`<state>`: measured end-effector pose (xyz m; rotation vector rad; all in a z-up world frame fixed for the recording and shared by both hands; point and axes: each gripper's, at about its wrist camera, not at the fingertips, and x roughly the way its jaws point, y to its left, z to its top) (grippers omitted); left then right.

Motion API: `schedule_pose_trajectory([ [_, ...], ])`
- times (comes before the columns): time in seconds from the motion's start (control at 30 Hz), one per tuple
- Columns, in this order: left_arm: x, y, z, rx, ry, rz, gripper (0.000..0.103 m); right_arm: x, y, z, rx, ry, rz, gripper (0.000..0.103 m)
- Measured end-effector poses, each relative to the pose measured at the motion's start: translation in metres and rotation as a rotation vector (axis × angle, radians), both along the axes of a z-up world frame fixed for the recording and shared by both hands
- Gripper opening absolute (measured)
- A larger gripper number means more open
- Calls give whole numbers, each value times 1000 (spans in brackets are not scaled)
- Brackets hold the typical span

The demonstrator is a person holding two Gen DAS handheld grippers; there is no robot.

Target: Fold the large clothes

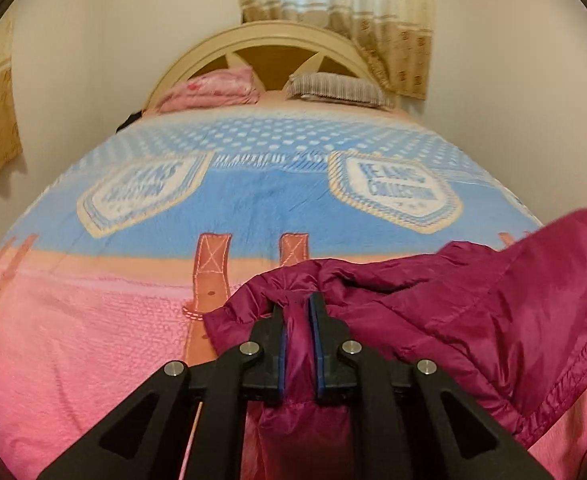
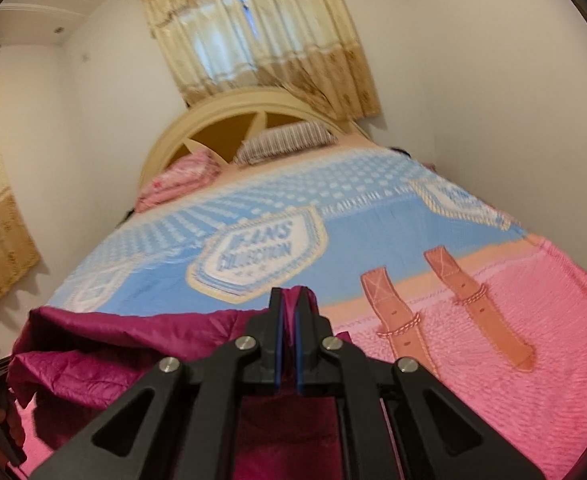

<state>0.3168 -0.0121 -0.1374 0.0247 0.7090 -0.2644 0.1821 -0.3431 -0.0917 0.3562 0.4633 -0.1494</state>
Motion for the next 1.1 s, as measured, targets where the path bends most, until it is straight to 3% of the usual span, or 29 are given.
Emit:
schedule_pose_trajectory([
  [0.1, 21, 7, -12, -59, 40, 59, 16, 25, -6, -19, 15, 46, -23, 10],
  [0.17, 18, 15, -10, -51, -1, 127, 46, 34, -10, -27, 31, 57, -39, 16],
  [0.2, 14, 21, -6, -48, -43, 169, 79, 36, -12, -29, 36, 56, -48, 20],
  [0.23, 8, 27, -2, -62, -85, 201, 92, 39, -15, -30, 39, 58, -55, 30],
  [0.3, -3, 46, 9, -115, -154, 254, 92, 43, -15, -31, 30, 62, -64, 49],
  [0.33, -9, 53, 16, -121, -175, 286, 92, 42, -15, -31, 18, 57, -76, 67],
  [0.37, -13, 56, 20, -120, -187, 302, 92, 40, -14, -29, 11, 45, -86, 79],
  [0.5, -29, 36, 35, -122, -242, 261, 93, 42, 2, -21, -19, 29, -68, 79],
  [0.67, -16, -28, 39, -31, -250, 133, 96, 48, 50, -6, -83, 40, 67, 79],
  [0.83, 10, -83, 4, 193, -236, 120, 97, 63, 90, -18, -115, 100, 148, 79],
  [0.9, 22, -91, -21, 299, -226, 157, 97, 70, 102, -29, -150, 128, 157, 79],
  [0.97, 36, -83, -47, 349, -160, 200, 97, 79, 110, -46, -192, 164, 161, 79],
  [1.03, 47, -69, -72, 337, -49, 259, 97, 88, 111, -64, -213, 207, 153, 79],
  [1.1, 51, -48, -82, 241, 6, 278, 97, 93, 109, -75, -206, 234, 148, 79],
])
